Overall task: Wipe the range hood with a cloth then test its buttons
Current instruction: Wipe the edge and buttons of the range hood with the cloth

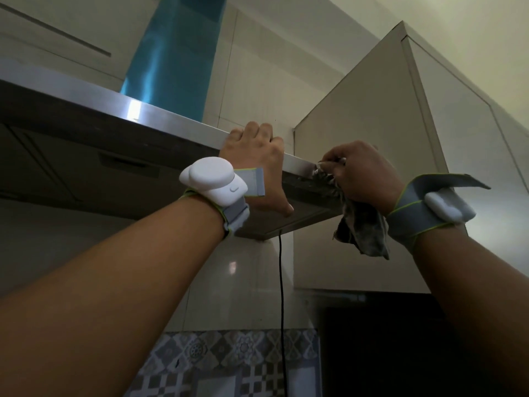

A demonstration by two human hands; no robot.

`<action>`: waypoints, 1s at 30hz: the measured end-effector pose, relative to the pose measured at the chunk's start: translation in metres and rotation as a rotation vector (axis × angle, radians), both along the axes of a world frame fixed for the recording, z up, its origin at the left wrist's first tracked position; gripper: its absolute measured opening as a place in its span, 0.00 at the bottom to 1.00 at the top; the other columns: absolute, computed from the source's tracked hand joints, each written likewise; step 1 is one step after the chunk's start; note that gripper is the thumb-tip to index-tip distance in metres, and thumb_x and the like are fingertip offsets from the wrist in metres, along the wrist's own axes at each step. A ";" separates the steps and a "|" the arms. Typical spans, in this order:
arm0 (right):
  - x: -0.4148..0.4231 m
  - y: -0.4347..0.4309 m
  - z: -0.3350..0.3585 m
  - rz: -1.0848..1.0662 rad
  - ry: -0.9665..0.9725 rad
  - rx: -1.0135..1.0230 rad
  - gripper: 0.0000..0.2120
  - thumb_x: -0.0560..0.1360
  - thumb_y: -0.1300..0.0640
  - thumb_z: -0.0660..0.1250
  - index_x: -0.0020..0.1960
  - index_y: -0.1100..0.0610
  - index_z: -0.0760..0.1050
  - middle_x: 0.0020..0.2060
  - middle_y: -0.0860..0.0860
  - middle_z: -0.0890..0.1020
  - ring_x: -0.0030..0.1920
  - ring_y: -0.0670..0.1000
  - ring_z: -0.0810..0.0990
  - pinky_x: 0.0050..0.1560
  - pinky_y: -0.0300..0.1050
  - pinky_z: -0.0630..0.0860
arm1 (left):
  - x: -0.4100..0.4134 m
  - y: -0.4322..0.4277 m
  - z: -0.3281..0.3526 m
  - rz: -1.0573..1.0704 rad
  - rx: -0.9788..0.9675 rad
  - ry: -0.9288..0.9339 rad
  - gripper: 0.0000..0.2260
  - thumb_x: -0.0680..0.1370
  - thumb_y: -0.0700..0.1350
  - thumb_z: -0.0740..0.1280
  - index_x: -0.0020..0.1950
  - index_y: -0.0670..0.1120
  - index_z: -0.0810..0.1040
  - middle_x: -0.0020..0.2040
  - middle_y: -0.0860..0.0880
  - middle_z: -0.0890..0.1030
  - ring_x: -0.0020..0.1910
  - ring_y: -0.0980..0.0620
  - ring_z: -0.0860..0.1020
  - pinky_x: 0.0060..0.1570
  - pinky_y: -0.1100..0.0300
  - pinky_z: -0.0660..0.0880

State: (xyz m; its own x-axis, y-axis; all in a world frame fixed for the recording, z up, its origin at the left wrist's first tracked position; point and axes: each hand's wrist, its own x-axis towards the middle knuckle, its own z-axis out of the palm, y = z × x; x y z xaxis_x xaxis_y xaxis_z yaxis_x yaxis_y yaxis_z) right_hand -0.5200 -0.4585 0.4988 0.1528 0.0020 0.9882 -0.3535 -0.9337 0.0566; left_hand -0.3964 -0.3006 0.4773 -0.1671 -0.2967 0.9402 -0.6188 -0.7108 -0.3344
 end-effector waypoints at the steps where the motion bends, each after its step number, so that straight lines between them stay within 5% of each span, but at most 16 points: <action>1: 0.001 0.002 0.000 0.003 -0.001 0.002 0.08 0.75 0.48 0.66 0.50 0.47 0.82 0.49 0.52 0.83 0.52 0.57 0.79 0.53 0.50 0.77 | 0.000 0.000 0.000 0.003 -0.002 0.000 0.44 0.59 0.75 0.67 0.63 0.47 0.72 0.60 0.45 0.71 0.60 0.44 0.68 0.61 0.48 0.66; 9: 0.012 0.013 -0.023 -0.027 0.004 -0.138 0.11 0.78 0.45 0.63 0.54 0.45 0.81 0.47 0.49 0.78 0.48 0.54 0.76 0.47 0.51 0.75 | 0.001 -0.002 -0.002 -0.015 -0.021 0.001 0.43 0.59 0.75 0.68 0.64 0.47 0.72 0.60 0.46 0.71 0.60 0.45 0.69 0.61 0.48 0.67; 22: 0.007 -0.004 -0.043 -0.031 -0.093 0.001 0.09 0.77 0.49 0.64 0.52 0.49 0.82 0.48 0.54 0.82 0.49 0.58 0.78 0.42 0.42 0.67 | -0.002 0.007 -0.003 -0.041 0.034 0.031 0.42 0.60 0.74 0.68 0.64 0.47 0.72 0.60 0.46 0.71 0.60 0.45 0.68 0.62 0.49 0.66; 30: 0.017 0.012 -0.035 -0.014 -0.099 -0.108 0.10 0.78 0.47 0.63 0.52 0.48 0.81 0.46 0.49 0.78 0.46 0.53 0.76 0.43 0.45 0.71 | 0.002 0.000 -0.003 -0.045 -0.006 0.015 0.42 0.60 0.74 0.69 0.64 0.47 0.72 0.60 0.46 0.72 0.60 0.45 0.69 0.62 0.49 0.66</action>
State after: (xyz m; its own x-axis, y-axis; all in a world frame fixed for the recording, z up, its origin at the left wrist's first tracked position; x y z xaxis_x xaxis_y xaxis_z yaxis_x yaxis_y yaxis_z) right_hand -0.5035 -0.4466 0.4641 0.0555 0.1077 0.9926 -0.3753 -0.9190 0.1207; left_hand -0.3945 -0.3001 0.4743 -0.1663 -0.2834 0.9445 -0.6549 -0.6843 -0.3206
